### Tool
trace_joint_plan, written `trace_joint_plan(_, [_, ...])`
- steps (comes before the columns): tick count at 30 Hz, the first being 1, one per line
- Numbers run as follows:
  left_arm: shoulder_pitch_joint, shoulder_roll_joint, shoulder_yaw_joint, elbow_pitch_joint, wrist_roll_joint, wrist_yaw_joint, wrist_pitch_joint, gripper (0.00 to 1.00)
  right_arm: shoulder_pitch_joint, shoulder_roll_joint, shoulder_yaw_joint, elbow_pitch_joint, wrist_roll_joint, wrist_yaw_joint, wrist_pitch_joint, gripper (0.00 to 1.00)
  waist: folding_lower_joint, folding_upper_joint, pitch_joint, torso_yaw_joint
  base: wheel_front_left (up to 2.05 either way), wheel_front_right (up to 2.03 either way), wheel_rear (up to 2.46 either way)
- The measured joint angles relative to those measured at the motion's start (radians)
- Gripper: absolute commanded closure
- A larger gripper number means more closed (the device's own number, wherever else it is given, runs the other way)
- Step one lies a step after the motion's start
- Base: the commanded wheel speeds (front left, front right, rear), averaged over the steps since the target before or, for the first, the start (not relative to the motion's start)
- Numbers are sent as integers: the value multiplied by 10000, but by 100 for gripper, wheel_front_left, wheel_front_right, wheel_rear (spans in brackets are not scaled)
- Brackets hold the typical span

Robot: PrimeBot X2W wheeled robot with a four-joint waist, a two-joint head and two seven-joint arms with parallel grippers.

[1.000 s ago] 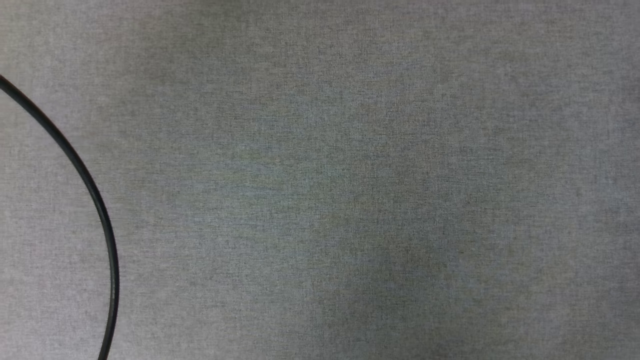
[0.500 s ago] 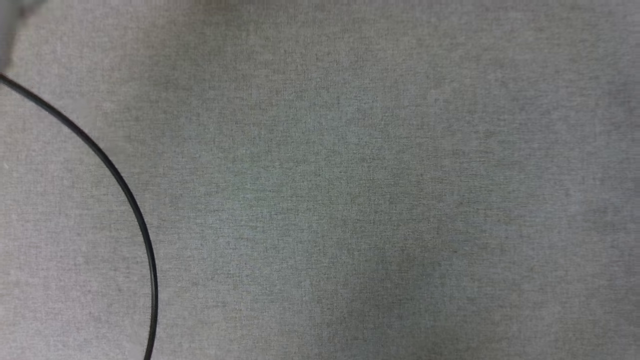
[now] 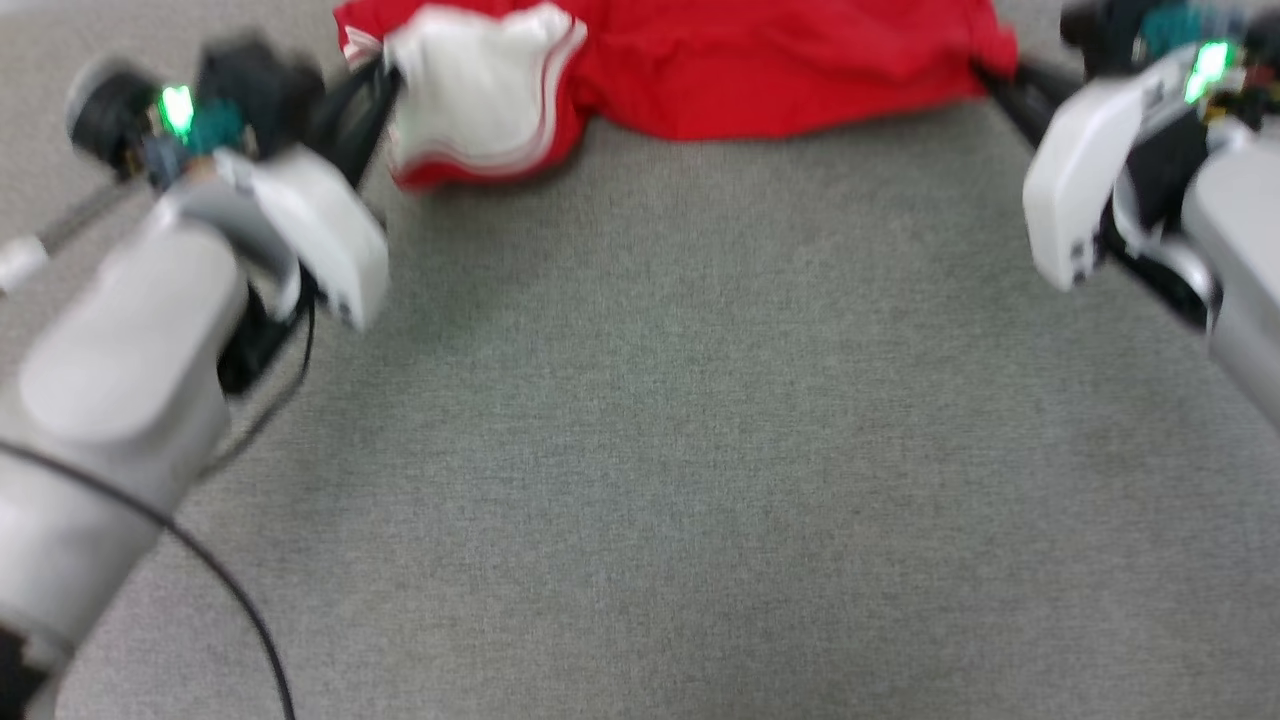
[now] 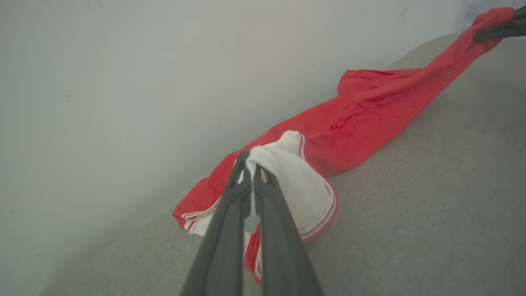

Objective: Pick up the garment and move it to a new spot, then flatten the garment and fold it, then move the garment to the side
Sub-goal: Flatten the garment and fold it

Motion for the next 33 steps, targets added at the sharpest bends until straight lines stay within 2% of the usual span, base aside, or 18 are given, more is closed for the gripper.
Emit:
trace_joint_plan(6, [2736,899,-205,-1559,-531,775,6,100,1561,-738,520,-410,752,-2,-384,100,-1,0,-921,-92,0,0,0])
trace_joint_plan(10, [4349,1501,-456,-2784,-782,1498,148,100,2543,-1009,748,-704,1241,0,-614,100,-1,0,-1456,-138,0,0,0])
trace_joint_plan(19, [7463,2364,-915,-5183,-1609,3164,397,100,4647,-1850,1049,-1519,1837,0,-876,100,-2,0,-2545,-149,0,0,0])
trace_joint_plan(24, [9098,2650,-943,-5960,-2257,3985,249,100,6087,-2297,1074,-1933,1965,0,-1129,100,-3,0,-3106,-187,0,0,0])
trace_joint_plan(30, [10556,2704,-692,-6550,-3007,4631,79,100,7747,-2821,541,-2583,2205,0,-1373,100,-3,0,-3668,-150,0,0,0])
trace_joint_plan(33, [11188,2740,-573,-6832,-3187,4761,12,100,8570,-3058,247,-2926,2165,0,-1369,100,-3,1,-3813,-144,0,0,0])
